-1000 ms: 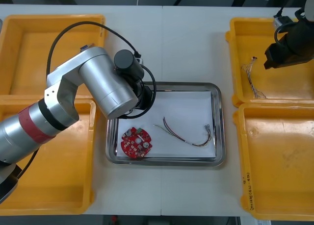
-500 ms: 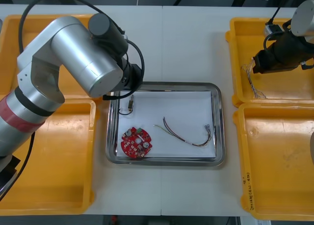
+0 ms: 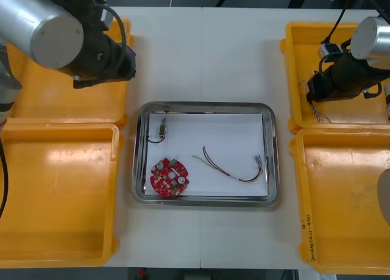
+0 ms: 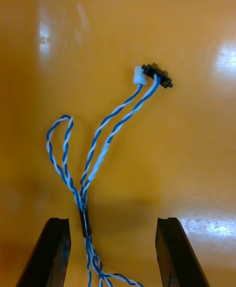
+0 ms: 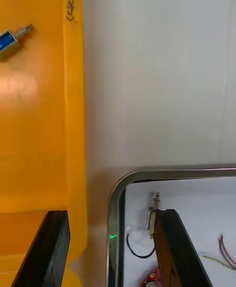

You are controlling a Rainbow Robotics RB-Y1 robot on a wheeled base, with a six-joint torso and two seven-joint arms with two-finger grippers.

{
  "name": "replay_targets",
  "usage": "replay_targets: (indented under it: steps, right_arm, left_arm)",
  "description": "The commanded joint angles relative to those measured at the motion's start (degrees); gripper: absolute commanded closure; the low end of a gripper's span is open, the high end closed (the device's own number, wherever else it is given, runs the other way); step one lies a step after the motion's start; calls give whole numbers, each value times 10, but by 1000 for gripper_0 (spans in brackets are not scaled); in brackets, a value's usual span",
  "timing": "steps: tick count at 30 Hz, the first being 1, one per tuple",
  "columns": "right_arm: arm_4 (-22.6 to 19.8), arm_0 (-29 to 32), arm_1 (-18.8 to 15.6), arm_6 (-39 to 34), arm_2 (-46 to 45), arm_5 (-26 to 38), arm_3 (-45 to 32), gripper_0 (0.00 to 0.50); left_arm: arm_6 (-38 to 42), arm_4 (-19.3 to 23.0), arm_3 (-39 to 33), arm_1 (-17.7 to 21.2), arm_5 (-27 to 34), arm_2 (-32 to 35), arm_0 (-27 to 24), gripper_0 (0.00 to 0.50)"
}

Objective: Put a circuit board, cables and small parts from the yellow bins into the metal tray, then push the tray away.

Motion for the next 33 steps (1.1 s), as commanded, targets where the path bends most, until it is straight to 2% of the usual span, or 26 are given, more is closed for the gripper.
replay_targets:
  steps: [1,9,22,25,27,29,31,33]
  right_arm:
    - [9,12,13,-29,-12,-4,-9,0]
    - [10,33,14,-30,-8,-24,-9,0]
    - [4,43,14,-45,7,-29,-9,0]
    - [4,45,14,-47,10,-29,-9,76]
    - [4,46,14,-49,10,-28,-9,176]
    - [4,46,14,-52,10,-22,-9,452]
    - [5,46,14,-52,10,-19,-9,500]
    - [7,46,14,-53,10,-17,-11,500]
  left_arm:
    - [-118,32,4,26,8,59,-23,0]
    - [-252,52,52,27,-4,118,-23,0]
    - [-442,65,164,27,-131,149,-23,0]
    - [-480,70,186,27,-149,158,-24,0]
    - [-509,75,202,27,-156,166,-25,0]
    - [-553,81,224,25,-158,176,-30,0]
    - [-582,86,245,23,-157,184,-37,0]
    - [-605,94,267,19,-158,193,-44,0]
